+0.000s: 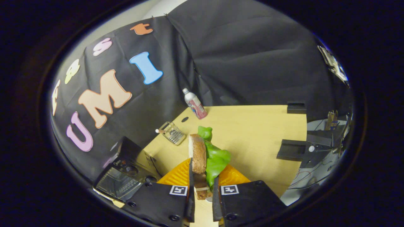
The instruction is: Open the toaster oven, put the food inside, and close the toaster oven door.
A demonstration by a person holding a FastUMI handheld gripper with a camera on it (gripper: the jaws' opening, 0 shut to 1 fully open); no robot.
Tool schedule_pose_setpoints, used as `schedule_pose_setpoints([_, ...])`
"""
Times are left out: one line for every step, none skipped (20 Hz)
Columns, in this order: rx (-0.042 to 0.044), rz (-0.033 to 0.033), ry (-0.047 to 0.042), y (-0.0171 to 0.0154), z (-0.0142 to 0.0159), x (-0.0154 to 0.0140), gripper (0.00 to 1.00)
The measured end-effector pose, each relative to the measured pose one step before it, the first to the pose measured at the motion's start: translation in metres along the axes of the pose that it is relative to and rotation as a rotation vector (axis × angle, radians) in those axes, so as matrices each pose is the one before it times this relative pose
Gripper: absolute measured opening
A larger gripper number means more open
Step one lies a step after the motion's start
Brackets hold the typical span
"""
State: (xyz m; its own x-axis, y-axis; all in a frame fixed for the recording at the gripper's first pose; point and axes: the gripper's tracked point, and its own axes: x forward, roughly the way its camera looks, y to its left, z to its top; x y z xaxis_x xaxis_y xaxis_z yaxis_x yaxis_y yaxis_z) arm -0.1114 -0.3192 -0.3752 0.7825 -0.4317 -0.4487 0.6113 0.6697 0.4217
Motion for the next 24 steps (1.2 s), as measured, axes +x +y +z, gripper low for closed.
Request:
schedule_pose_setpoints([-0.00289, 0.008, -0.00685, 0.0039, 0.00337, -0.0038, 0.24])
schedule_pose_setpoints([-0.00302, 0.01139, -0.00486, 0.00505, 0.00124, -0.00269, 0.24])
schedule_pose_setpoints([-0.00239, 0.01365, -0.00377, 0.0065, 0.00162, -0.00291, 0.24])
schedule_pose_setpoints([0.0048, 0.01615, -0.00173, 0.00765, -0.00032, -0.00349, 0.24])
schedule_pose_setpoints([0.01498, 0.01868, -0.00061, 0.00897, -0.00128, -0.00365, 0.24])
schedule_pose_setpoints([0.02441, 0.02154, 0.00195, 0.0096, -0.00368, -0.00329, 0.24])
schedule_pose_setpoints([0.02991, 0.02321, 0.00269, 0.01084, -0.00543, -0.00418, 0.24])
schedule_pose_setpoints([0.03056, 0.02528, 0.00453, 0.01048, -0.00582, -0.00468, 0.24])
schedule_pose_setpoints([0.02796, 0.02061, 0.00732, 0.01014, -0.00749, -0.00628, 0.24])
schedule_pose_setpoints([0.0251, 0.01604, 0.01167, 0.0074, -0.01134, -0.00415, 0.24])
schedule_pose_setpoints([0.01601, 0.01309, 0.0163, 0.00625, -0.01153, -0.00555, 0.24])
schedule_pose_setpoints([0.00976, 0.0131, 0.02124, 0.00581, -0.01355, -0.00468, 0.24])
schedule_pose_setpoints([0.00273, 0.011, 0.02582, 0.00496, -0.01497, -0.00466, 0.24])
schedule_pose_setpoints([-0.00485, 0.00973, 0.02921, 0.00419, -0.01577, -0.00242, 0.24])
schedule_pose_setpoints([-0.00873, 0.00724, 0.0341, 0.00436, -0.01691, -0.00213, 0.24])
schedule_pose_setpoints([-0.00903, 0.0046, 0.03589, 0.00456, -0.01617, -0.00085, 0.24])
schedule_pose_setpoints([-0.00909, 0.00995, 0.03239, 0.00616, -0.01544, 0.00025, 0.24])
schedule_pose_setpoints([-0.00588, 0.01507, 0.02754, 0.00777, -0.01374, 0.00121, 0.24])
schedule_pose_setpoints([-0.0002, 0.01702, 0.02351, 0.00969, -0.01226, 0.00275, 0.24])
schedule_pose_setpoints([0.00416, 0.01691, 0.01996, 0.00952, -0.01044, 0.00358, 0.24])
schedule_pose_setpoints([0.00704, 0.01534, 0.01751, 0.00927, -0.00991, 0.00498, 0.24])
schedule_pose_setpoints([0.00751, 0.01458, 0.01641, 0.00819, -0.0087, 0.00522, 0.24])
schedule_pose_setpoints([0.00946, 0.01293, 0.01563, 0.0078, -0.00744, 0.00728, 0.24])
schedule_pose_setpoints([0.00991, 0.01266, 0.01516, 0.00574, -0.00661, 0.00614, 0.24])
